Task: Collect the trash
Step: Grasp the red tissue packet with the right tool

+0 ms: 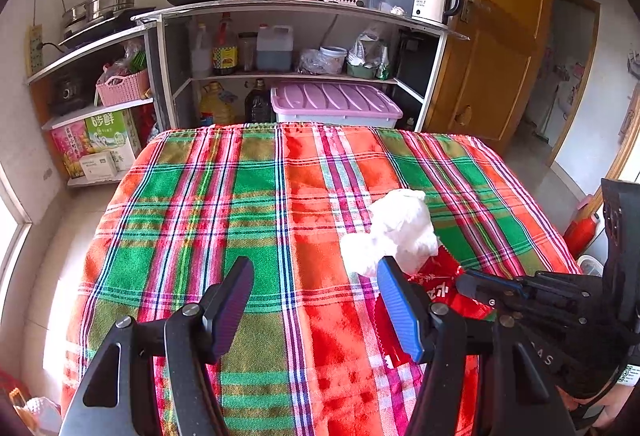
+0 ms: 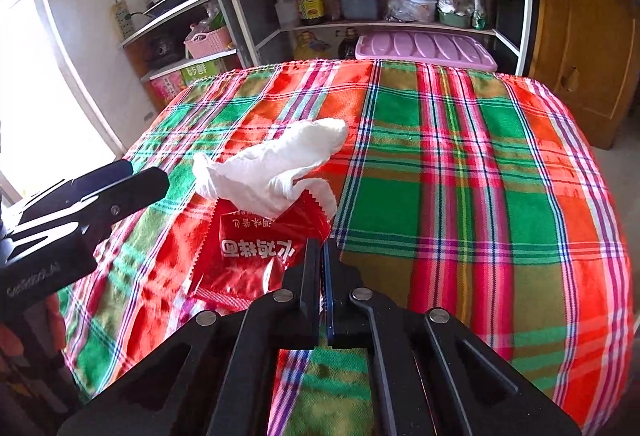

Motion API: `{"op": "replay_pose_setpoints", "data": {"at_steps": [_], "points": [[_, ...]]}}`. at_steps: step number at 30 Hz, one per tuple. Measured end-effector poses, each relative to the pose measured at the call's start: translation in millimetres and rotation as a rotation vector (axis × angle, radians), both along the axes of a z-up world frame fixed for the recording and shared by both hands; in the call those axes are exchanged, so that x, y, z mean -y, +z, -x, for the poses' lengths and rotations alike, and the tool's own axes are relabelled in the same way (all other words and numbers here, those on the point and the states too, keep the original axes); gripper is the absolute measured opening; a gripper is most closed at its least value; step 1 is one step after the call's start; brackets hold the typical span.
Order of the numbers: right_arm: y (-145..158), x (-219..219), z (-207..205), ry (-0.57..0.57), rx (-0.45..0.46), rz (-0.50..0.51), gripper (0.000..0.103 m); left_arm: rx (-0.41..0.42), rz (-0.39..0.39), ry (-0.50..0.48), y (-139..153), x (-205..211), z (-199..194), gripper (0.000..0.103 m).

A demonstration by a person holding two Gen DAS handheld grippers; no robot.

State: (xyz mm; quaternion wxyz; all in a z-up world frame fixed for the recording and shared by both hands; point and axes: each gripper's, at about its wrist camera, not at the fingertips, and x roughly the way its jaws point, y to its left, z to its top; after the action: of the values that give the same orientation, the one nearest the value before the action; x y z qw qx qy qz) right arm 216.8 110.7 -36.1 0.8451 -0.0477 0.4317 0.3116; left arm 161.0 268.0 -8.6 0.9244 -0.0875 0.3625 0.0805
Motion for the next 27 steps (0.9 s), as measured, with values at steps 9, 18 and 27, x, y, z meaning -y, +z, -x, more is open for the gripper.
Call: {"op": "replay_pose_setpoints", "data": {"at_steps": [9, 18, 27], "points": [[7.1, 35.3, 0.8, -0.047, 0.013, 0.02, 0.001, -0.003, 0.004, -0.024, 0.2, 4.3, -4.8, 0.066], [0.5, 60.8, -8.1, -0.1, 0.012, 0.077, 0.001, -0.02, -0.002, -0.065, -6.4, 20.9, -21.0, 0.07], [-0.8, 67.6, -9.1, -0.104, 0.001, 0.043, 0.001, -0.09, -0.049, -0.11, -27.3, 40.1, -56.1, 0.07]]}}
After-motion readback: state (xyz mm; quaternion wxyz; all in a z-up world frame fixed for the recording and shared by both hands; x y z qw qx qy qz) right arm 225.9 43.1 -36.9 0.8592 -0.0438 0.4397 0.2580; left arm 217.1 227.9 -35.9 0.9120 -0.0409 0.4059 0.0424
